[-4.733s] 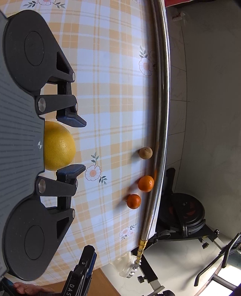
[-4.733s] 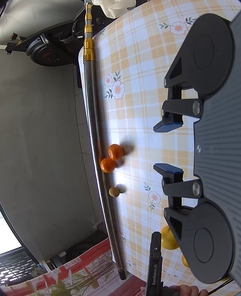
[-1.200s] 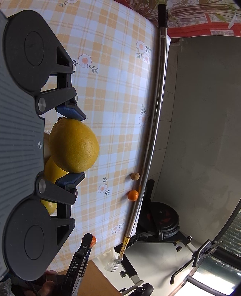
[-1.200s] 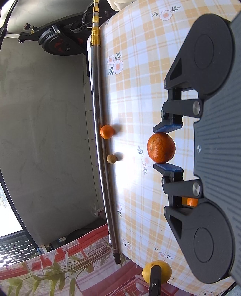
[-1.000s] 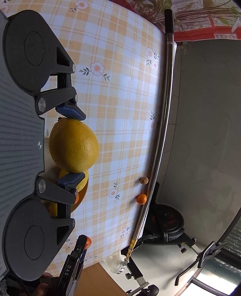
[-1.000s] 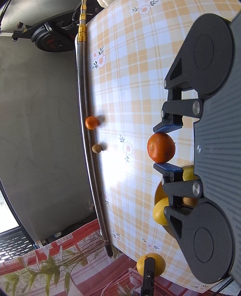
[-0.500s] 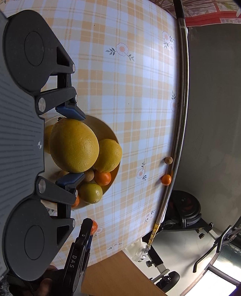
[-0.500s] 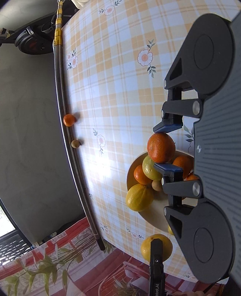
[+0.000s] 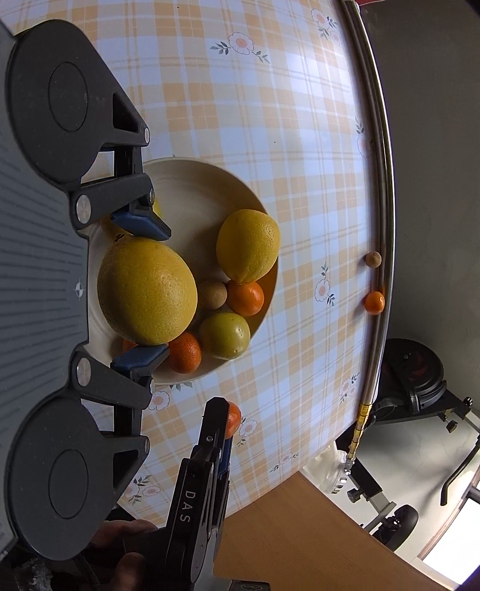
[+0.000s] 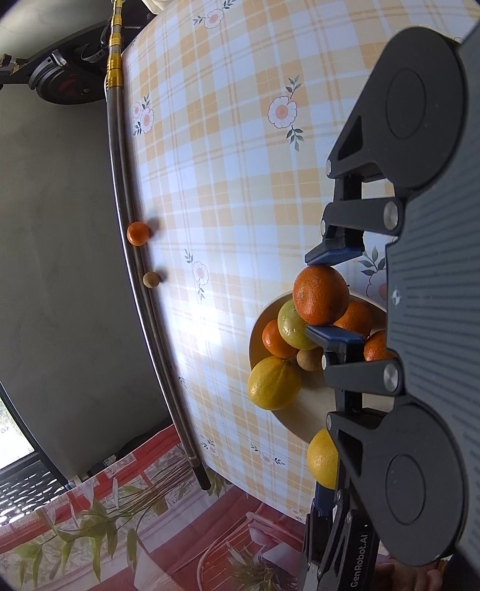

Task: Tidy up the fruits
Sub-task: 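Carry the grapefruit with left while right carries the orange over the plate, then lower the grapefruit into the plate and open the left gripper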

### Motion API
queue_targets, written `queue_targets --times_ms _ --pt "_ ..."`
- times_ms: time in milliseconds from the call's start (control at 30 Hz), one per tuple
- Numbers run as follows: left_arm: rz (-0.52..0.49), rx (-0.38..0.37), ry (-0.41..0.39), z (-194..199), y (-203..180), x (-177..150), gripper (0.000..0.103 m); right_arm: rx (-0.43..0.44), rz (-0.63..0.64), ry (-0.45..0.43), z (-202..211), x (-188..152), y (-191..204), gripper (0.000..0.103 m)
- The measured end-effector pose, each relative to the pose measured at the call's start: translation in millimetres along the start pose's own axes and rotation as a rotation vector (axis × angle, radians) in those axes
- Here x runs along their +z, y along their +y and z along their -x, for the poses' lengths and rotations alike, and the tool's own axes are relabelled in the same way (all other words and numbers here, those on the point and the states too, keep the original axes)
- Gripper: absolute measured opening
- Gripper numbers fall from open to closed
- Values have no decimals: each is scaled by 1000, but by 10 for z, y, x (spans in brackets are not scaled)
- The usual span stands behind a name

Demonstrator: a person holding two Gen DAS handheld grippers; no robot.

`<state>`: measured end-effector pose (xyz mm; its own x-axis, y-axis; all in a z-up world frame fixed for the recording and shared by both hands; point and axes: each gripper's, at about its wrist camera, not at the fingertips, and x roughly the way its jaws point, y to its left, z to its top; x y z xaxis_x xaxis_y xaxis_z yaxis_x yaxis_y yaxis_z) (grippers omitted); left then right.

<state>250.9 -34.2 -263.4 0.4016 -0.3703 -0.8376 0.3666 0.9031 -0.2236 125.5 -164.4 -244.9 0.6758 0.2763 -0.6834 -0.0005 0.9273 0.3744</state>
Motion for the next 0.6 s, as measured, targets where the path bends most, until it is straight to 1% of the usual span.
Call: queue_targets --times_ms 133,467,600 --pt "6 -21 36 -105 -3 -9 64 5 -2 -3 8 -7 0 38" --pt "-7 -27 98 -270 -35 -42 64 13 -3 6 -31 -4 -14 38" --pt "5 -31 125 -339 -18 -59 64 12 -5 8 -32 -10 -19 38"
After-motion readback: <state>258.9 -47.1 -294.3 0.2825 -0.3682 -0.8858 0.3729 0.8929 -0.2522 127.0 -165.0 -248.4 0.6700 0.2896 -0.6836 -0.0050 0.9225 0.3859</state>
